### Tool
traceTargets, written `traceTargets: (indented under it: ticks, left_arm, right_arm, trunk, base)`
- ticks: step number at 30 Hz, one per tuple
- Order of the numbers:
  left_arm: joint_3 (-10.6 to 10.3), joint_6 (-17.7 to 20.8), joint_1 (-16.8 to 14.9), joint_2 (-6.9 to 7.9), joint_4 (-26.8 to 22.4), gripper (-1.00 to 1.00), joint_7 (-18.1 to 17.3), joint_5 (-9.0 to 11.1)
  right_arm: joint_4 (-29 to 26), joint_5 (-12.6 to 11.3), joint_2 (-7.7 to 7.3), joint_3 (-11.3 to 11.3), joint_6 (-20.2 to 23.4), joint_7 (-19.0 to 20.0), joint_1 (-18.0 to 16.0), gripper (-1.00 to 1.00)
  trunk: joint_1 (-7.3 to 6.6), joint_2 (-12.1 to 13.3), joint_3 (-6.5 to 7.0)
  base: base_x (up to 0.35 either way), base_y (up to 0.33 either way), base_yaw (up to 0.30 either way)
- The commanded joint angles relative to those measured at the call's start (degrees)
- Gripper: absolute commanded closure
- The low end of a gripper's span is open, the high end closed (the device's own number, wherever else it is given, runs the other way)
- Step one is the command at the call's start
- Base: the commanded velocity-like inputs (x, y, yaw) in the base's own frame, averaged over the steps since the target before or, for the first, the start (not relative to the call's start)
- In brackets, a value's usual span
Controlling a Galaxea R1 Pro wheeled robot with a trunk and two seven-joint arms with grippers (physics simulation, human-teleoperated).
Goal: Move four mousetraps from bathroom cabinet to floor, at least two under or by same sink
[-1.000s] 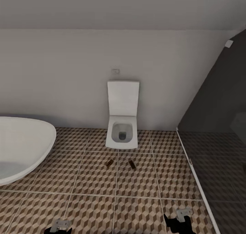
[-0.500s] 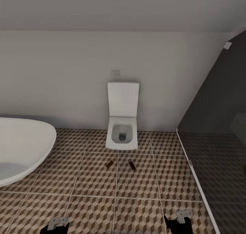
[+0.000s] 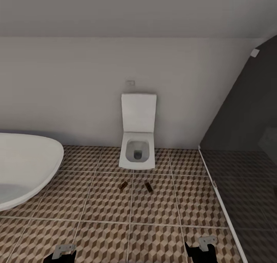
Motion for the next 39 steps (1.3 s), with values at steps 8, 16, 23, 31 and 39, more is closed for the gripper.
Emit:
traceTargets:
  ticks: [8,16,23,31,39]
  left_arm:
    - [-0.5,-0.3,-0.1,-0.01,0.2,-1.0,-0.2,0.5]
    - [-0.5,-0.3,-0.1,-0.01,0.2,-1.0,-0.2,0.5]
    - [-0.5,-0.3,-0.1,-0.05,0.2,-1.0,-0.2,0.5]
    - [-0.5,-0.3,-0.1,-0.13,0.2,-1.0,-0.2,0.5]
    - [-0.5,-0.3,-0.1,-0.68,0.4,-1.0,-0.2,0.5]
  right_arm:
    - [0.0,0.3,0.03,-0.5,-0.2,0.4,0.0,-1.0]
    - [0.0,0.3,0.03,-0.5,-0.2,0.4,-0.1,-1.0]
    - [0.0,0.3,0.03,-0.5,-0.2,0.4,0.0,-1.0]
    - [0.0,0.3,0.03,-0.5,-0.2,0.4,-0.1,-1.0]
    - [0.0,0.3,0.03,-0.5,-0.2,0.4,-0.1,-1.0]
  trunk:
    - [0.03,-0.1,0.24]
    - [0.03,-0.1,0.42]
    - [0.03,-0.1,0.43]
    - [0.03,-0.1,0.48]
    - [0.03,-0.1,0.86]
  base:
    - [0.0,0.0,0.0]
    - [0.0,0.0,0.0]
    - [0.0,0.0,0.0]
    - [0.0,0.0,0.0]
    - [0.0,0.0,0.0]
